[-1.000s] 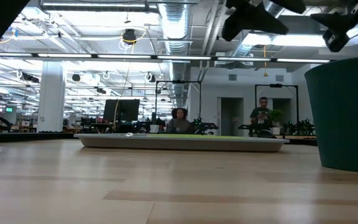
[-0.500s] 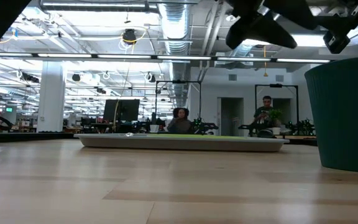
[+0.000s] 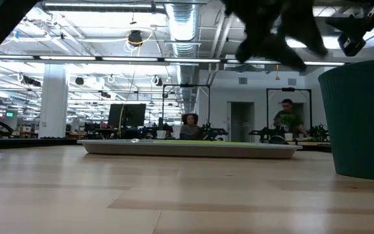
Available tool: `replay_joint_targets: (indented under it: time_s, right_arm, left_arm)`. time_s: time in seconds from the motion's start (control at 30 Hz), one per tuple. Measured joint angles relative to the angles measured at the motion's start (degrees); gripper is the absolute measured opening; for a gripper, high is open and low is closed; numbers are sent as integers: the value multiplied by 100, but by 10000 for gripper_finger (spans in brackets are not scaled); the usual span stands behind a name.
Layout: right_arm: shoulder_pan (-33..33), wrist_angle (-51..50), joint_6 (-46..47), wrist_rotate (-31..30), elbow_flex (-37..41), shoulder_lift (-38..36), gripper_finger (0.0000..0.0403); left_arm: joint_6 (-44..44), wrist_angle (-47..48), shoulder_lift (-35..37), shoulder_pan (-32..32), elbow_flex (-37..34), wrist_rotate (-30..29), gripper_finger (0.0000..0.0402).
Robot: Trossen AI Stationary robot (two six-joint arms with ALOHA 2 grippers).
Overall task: Pick and place plate/cup/fork/spoon on tray
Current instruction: Put the green cup on the gray tray to the top of the green plate
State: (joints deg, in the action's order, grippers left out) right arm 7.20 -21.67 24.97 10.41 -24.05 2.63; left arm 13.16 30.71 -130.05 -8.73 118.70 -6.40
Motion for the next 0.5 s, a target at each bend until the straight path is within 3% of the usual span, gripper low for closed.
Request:
replay_joint_targets:
  time_s: [0.5]
  right_arm:
    - [-7, -180, 0, 2, 0, -2, 233]
  left_arm:
    - [252, -26, -132, 48, 6, 14, 185]
